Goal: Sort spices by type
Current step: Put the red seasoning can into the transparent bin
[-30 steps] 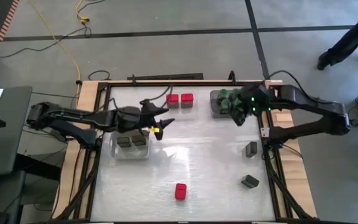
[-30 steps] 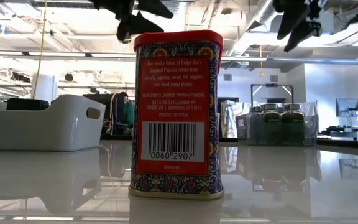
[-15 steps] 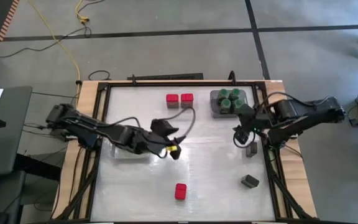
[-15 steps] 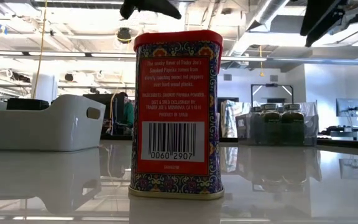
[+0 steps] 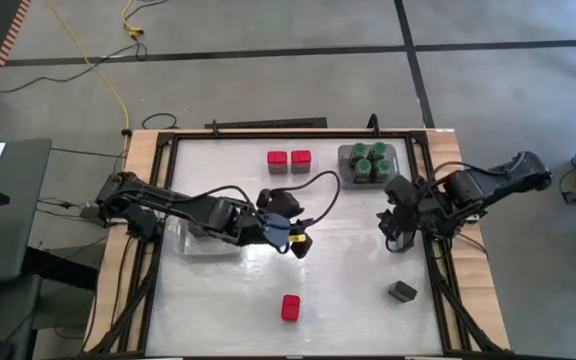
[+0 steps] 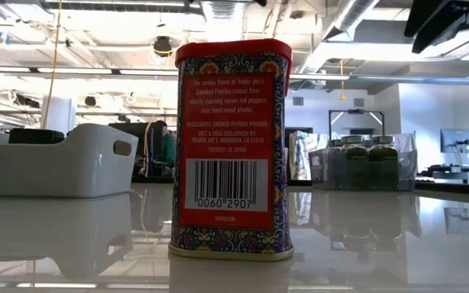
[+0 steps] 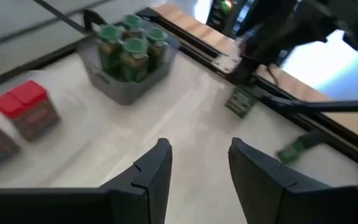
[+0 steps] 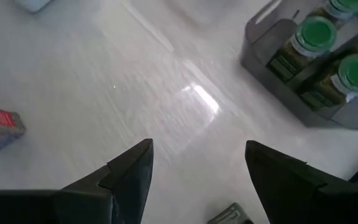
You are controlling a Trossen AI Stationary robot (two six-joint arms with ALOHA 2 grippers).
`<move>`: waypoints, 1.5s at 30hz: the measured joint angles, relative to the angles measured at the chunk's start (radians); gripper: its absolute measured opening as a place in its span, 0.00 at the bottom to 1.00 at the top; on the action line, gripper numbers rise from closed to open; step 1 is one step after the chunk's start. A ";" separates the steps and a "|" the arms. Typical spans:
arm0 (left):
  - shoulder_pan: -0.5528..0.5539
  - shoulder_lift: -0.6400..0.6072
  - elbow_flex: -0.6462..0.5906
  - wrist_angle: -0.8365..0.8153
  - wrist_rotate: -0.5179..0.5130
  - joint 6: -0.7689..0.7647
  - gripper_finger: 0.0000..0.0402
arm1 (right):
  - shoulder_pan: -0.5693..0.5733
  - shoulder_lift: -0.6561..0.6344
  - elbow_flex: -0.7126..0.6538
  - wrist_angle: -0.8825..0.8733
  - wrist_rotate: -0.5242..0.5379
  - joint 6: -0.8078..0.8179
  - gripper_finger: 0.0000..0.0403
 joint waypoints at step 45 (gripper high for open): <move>-0.036 0.344 0.004 0.158 0.258 -0.934 0.37 | 0.417 0.223 0.000 -0.108 0.068 -0.040 0.70</move>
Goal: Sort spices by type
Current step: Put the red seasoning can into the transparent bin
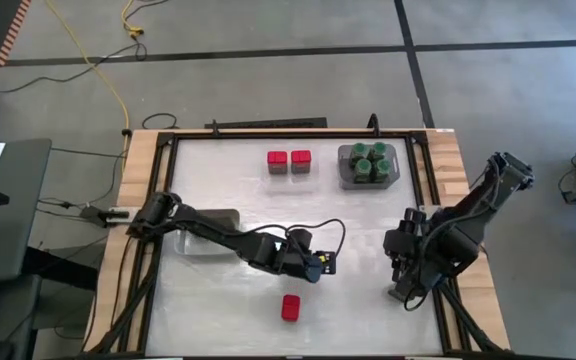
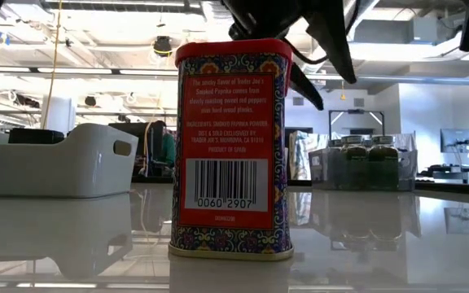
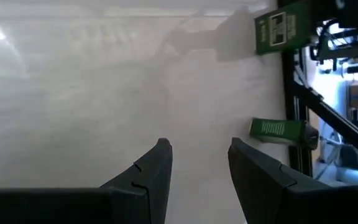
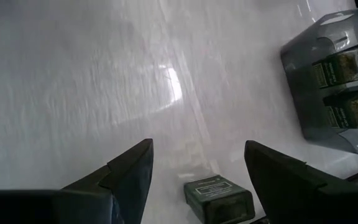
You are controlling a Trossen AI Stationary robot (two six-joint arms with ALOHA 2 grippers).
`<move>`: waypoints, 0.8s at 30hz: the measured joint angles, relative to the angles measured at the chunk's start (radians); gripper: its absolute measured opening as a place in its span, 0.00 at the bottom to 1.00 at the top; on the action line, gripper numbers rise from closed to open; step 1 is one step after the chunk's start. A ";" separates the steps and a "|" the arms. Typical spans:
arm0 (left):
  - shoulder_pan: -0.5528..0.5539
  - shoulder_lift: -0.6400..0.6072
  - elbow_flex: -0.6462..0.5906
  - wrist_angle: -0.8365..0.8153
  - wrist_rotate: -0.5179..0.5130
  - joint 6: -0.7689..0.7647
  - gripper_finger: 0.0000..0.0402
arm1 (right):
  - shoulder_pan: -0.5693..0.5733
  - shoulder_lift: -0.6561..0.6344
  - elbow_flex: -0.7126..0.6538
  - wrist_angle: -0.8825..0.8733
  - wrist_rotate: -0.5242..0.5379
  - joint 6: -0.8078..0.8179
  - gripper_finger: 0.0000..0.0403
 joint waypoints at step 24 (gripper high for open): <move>0.057 -0.001 0.000 0.045 0.023 0.146 0.65 | 0.001 0.000 0.000 0.009 0.014 0.012 0.70</move>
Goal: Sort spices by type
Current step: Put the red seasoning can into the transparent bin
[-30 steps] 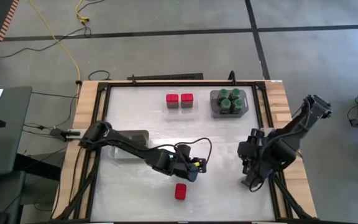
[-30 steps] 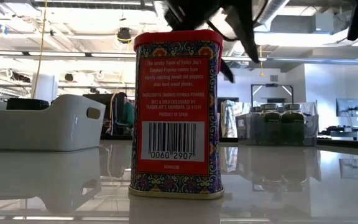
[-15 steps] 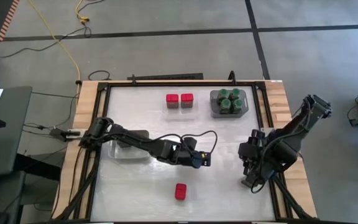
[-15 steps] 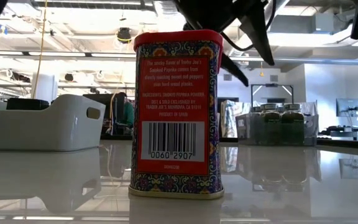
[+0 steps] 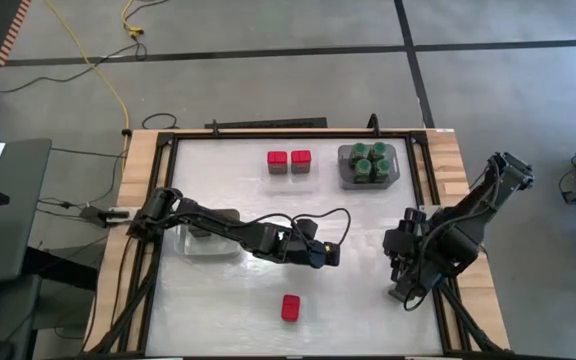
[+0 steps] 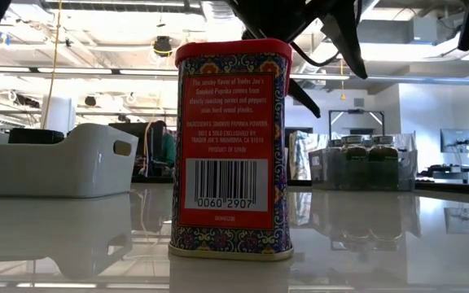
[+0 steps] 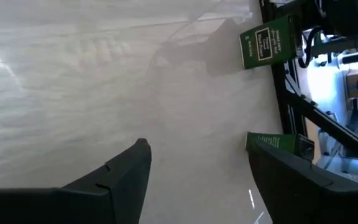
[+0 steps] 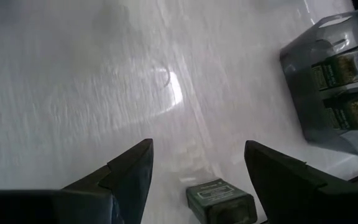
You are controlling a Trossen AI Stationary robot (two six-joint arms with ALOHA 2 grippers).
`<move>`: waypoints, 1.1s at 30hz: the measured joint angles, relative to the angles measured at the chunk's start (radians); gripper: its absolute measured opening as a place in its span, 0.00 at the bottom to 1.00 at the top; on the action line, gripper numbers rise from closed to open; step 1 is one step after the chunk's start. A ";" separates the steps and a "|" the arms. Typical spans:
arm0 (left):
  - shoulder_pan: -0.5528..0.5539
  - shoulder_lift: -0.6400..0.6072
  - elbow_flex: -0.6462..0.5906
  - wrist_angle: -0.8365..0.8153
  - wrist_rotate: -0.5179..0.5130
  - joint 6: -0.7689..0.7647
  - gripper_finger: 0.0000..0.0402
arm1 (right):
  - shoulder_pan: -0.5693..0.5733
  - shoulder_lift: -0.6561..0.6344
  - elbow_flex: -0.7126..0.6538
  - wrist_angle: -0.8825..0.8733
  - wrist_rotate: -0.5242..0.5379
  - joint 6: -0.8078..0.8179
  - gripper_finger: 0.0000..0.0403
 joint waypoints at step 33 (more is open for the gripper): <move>-0.184 0.001 0.171 -0.545 -0.056 -0.339 0.65 | 0.000 0.000 0.000 0.046 0.037 -0.001 0.70</move>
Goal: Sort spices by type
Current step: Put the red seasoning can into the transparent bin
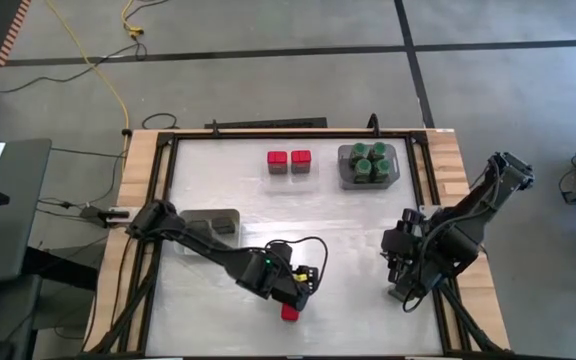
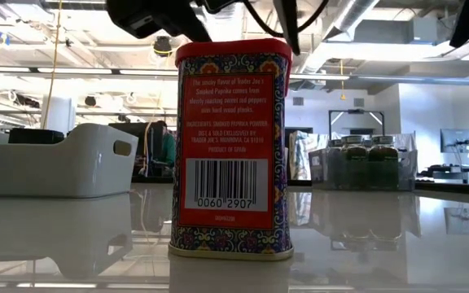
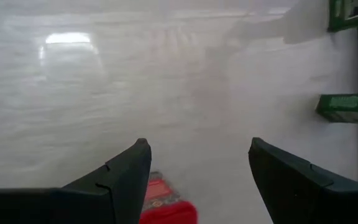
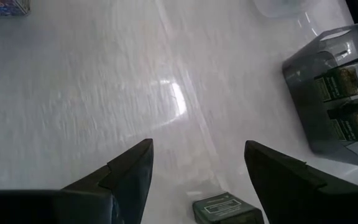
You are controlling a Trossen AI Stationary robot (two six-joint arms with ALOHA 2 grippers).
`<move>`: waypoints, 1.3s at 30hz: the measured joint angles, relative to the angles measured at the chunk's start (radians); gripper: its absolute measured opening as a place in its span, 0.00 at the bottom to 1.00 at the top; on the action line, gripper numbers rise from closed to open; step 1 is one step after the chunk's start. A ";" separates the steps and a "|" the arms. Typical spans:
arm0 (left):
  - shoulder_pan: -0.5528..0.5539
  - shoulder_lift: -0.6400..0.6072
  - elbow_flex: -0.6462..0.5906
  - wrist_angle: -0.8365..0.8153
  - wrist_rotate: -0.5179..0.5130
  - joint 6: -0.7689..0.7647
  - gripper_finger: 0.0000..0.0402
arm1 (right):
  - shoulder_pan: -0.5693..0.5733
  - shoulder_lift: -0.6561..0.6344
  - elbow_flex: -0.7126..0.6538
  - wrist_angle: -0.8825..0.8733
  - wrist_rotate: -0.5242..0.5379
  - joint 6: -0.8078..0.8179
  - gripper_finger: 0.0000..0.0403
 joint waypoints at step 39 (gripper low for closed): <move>-0.044 0.143 0.010 0.182 0.244 -0.028 0.65 | 0.000 0.000 0.000 0.023 0.000 0.001 0.70</move>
